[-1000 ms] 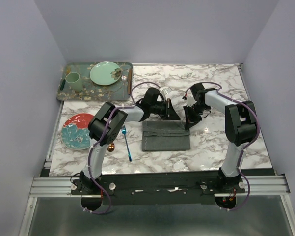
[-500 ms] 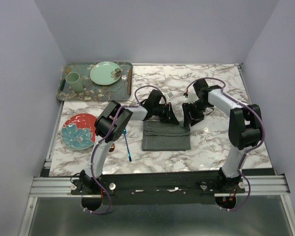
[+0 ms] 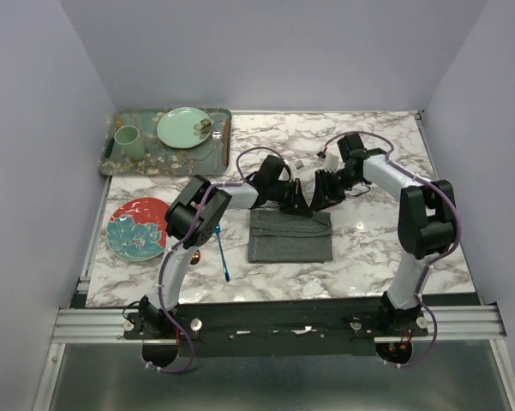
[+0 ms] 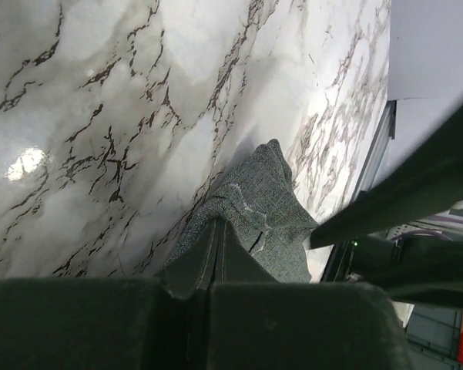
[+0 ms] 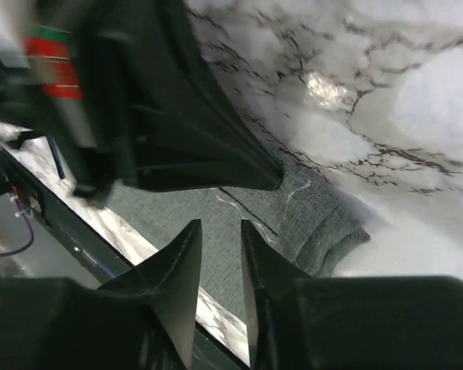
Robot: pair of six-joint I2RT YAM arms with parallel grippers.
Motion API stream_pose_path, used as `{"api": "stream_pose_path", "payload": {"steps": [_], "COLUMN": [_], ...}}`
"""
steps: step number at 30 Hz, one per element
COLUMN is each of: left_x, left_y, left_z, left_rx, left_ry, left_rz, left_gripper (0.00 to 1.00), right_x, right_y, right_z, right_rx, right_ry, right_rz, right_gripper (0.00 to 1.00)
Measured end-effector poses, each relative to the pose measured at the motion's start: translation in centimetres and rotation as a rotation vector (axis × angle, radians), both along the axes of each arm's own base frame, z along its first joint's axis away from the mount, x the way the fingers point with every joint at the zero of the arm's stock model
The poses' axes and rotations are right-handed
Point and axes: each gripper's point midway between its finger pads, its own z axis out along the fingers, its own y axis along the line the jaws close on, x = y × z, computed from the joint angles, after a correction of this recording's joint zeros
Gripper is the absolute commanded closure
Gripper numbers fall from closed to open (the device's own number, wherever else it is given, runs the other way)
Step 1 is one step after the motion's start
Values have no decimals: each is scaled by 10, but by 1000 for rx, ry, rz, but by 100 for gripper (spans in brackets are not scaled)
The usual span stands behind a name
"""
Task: Fold the napkin into a case and place the utensils inside
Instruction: Smooth out the 2/3-rectangle-folded napkin at the center of the board.
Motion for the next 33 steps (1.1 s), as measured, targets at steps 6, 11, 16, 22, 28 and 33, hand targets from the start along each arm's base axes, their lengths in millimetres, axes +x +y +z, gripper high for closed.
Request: {"api": "stream_pose_path", "payload": {"steps": [6,11,16,22,28,33], "left_x": [1,2,6,-3,-27,-18], "left_y": [1,5,32,79,100,130], "left_z": [-1,-1,10,39,19,1], "left_rx": [1,-6,-112,-174,-133,-124], "left_ry": [-7,-2,24,56,105,192], "left_rz": [-3,-1,12,50,39,69], "left_gripper": [100,72,65,66,66,65], "right_x": [-27,-28,-23,-24,-23,-23], "right_y": [-9,-10,-7,-7,-8,-8], "right_z": [-58,-66,-67,-67,-68,-68], "right_rx": [-2,39,51,48,36,32], "right_ry": [220,306,336,350,355,358], "right_rz": [-105,-167,-182,-191,-197,-200], "right_gripper": [73,76,77,77,77,77]}}
